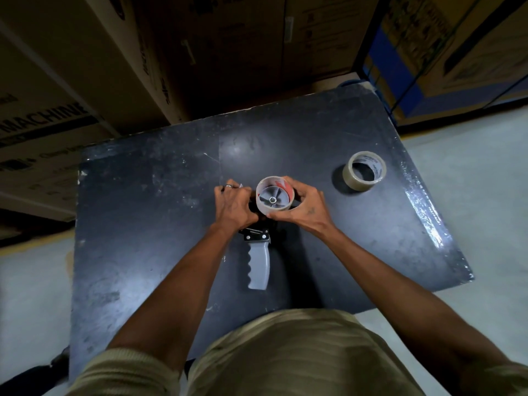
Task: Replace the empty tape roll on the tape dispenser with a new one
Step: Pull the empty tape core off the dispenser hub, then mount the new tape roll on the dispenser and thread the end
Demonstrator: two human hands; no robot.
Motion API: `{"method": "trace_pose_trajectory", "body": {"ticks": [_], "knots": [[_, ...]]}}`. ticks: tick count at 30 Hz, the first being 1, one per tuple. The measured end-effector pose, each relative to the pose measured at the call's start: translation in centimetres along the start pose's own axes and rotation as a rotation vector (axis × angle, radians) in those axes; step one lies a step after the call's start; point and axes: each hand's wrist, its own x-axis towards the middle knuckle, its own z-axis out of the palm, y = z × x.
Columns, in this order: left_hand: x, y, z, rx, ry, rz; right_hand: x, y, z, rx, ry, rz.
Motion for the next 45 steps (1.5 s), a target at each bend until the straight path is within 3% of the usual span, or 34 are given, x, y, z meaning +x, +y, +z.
{"method": "trace_pose_trajectory", "body": {"ticks": [11, 19, 24, 30, 41, 45], "knots": [[-1.1, -0.2, -0.3, -0.105, -0.010, 0.053, -1.7, 0.2, -0.8, 0.243, 0.218, 0.051], [-3.5, -2.4, 0.0, -0.492, 0.136, 0.077, -8.6, 4.6, -4.6, 0.035, 0.453, 0.243], [-6.4, -4.4, 1.6, -0.780, 0.235, -0.142, -12.4, 7.1, -7.9, -0.141, 0.602, 0.358], [-9.2, -6.1, 4.3, -0.989, 0.177, -0.399, -14.0, 8.6, -11.0, -0.186, 0.745, 0.469], [-10.4, -6.2, 5.0, -0.980, 0.172, -0.356, -13.5, 7.5, -10.1, -0.176, 0.846, 0.548], [-10.9, -6.2, 5.0, -1.089, 0.164, -0.382, -14.0, 5.5, -5.8, -0.319, 0.919, 0.434]]}}
